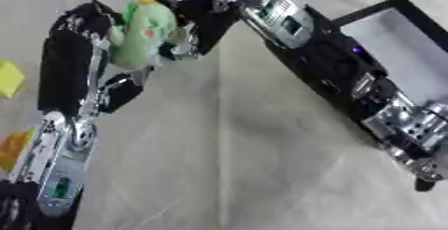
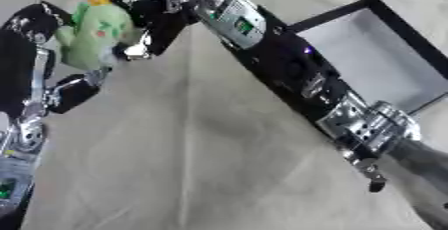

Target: Pick up the objects with one hand, pass them to the other hand, and then place them into the box on the other side of the table.

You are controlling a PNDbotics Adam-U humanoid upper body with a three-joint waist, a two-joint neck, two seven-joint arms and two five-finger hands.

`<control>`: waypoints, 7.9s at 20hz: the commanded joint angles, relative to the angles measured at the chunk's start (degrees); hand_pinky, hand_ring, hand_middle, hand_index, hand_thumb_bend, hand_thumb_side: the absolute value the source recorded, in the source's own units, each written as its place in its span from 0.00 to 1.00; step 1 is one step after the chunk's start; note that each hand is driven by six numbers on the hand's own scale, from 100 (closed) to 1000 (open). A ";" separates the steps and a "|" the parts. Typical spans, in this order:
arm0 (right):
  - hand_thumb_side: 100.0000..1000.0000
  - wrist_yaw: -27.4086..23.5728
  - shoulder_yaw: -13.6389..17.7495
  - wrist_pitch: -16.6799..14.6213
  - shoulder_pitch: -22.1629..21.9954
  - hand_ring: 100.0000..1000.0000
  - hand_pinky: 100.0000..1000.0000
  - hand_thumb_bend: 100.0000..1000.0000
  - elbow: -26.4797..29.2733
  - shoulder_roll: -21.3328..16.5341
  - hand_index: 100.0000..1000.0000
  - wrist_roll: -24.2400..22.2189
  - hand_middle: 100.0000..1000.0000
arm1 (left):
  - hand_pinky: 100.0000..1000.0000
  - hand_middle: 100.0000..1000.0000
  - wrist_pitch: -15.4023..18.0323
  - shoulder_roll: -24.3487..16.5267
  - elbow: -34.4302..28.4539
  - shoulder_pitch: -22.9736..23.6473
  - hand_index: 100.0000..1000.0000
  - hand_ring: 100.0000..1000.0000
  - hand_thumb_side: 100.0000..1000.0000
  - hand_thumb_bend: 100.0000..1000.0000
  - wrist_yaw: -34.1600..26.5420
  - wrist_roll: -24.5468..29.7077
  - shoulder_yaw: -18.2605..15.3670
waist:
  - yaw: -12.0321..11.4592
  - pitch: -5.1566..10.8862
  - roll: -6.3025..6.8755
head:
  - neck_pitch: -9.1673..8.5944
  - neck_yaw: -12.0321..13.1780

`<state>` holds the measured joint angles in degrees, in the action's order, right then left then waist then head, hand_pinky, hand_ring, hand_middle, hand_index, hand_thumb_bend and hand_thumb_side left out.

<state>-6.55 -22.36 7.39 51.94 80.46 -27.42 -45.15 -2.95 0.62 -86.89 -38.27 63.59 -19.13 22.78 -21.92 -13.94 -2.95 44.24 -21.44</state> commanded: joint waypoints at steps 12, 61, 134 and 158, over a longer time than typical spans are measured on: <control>0.12 -3.07 0.43 3.09 0.96 0.52 0.83 0.00 2.26 -0.70 0.62 -0.53 0.38 | 0.83 0.70 -3.24 0.65 -0.83 -0.99 0.82 0.80 0.09 0.92 4.07 -1.61 -0.20 | 0.44 0.78 -0.27 | -0.12 -0.02; 0.16 -19.05 16.38 -6.20 -23.28 0.54 0.85 0.00 13.53 -33.86 0.63 17.37 0.40 | 0.82 0.64 -9.43 -10.45 -2.20 3.80 0.79 0.77 0.23 0.80 -3.72 -0.57 -5.39 | 7.25 5.25 2.34 | -0.12 0.34; 0.50 -30.98 29.58 -15.12 -41.17 1.00 1.00 0.00 21.44 -32.81 1.00 23.23 1.00 | 0.82 0.75 -18.19 -35.36 3.21 1.82 0.82 0.81 0.46 0.71 -33.51 19.27 -18.61 | 6.91 7.03 6.16 | -0.12 14.30; 0.49 -33.72 30.90 -13.03 -40.09 0.96 1.00 0.00 23.38 -32.13 1.00 23.19 0.97 | 0.91 0.76 13.86 -43.64 35.21 -16.85 0.77 0.88 0.00 0.90 -26.48 59.98 -16.11 | 9.68 5.57 4.24 | -0.12 18.53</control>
<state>-39.64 7.38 -5.61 11.51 102.73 -58.16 -22.22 9.59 -40.53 -52.27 -53.72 36.05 40.19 7.15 -12.19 -8.67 1.99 44.26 -3.13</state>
